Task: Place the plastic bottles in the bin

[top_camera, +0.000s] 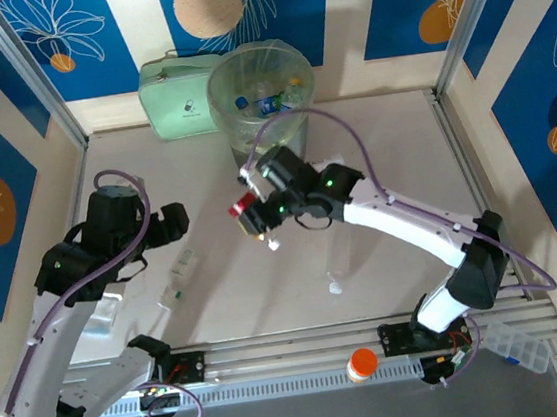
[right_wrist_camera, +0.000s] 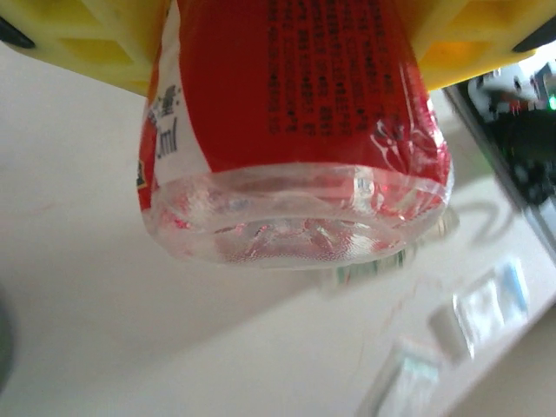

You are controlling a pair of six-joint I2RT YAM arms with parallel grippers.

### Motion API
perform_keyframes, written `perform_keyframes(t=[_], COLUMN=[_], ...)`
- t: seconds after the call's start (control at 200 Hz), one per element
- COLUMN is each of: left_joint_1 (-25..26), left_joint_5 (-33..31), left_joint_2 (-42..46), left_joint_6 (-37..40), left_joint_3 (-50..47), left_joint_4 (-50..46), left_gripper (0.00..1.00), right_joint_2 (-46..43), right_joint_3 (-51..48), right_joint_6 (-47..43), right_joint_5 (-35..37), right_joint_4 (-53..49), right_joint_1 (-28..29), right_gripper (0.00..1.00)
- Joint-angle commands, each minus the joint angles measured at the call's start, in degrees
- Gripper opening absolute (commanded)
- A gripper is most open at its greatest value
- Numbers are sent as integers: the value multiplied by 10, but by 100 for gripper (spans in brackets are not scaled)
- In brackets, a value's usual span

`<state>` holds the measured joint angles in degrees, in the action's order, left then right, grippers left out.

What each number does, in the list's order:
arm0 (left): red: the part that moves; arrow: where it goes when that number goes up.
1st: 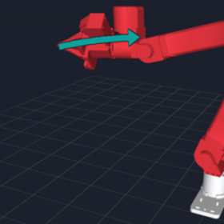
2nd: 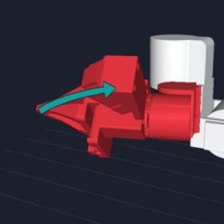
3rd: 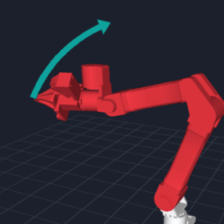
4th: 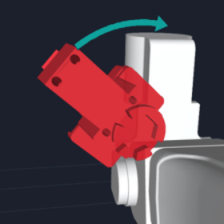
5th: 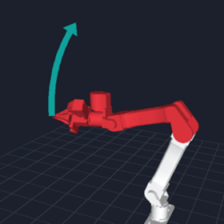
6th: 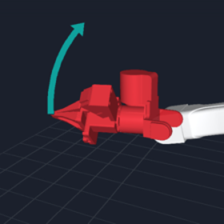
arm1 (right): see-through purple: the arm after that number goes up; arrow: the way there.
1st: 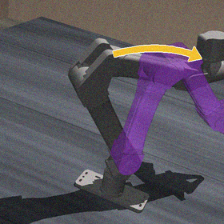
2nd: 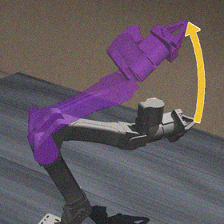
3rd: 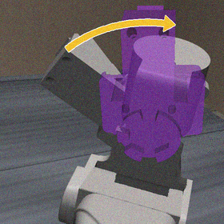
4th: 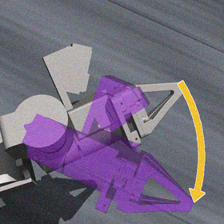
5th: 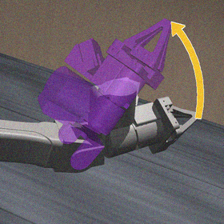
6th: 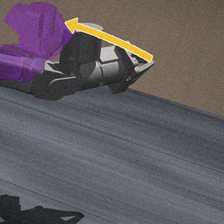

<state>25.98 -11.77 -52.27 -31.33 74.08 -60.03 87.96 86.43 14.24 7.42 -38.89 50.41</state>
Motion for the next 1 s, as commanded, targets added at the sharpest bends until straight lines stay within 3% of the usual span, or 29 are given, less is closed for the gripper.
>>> perform_keyframes(t=[0.0, 0.185, 0.435, 0.81, 0.995], left_joint_1=[-6, -6, -6, -7, -8], left_joint_5=[32, 63, 81, 102, 107], left_joint_2=[0, -11, -9, -26, -34], left_joint_6=[-21, -28, -32, -30, -21], left_joint_3=[39, 50, 29, 26, 34], left_joint_4=[27, 51, 69, 77, 68], left_gripper=[89, 87, 85, 84, 84], right_joint_2=[-12, 24, 200, 480, 518], right_joint_3=[78, 192, 449, 756, 742], right_joint_6=[4, 37, 125, 278, 309], right_joint_5=[-3, -12, -56, -132, -140], right_joint_4=[-5, 40, 18, 23, 76], right_joint_1=[-46, -145, -242, -274, -268], right_gripper=[53, 54, 55, 57, 63])
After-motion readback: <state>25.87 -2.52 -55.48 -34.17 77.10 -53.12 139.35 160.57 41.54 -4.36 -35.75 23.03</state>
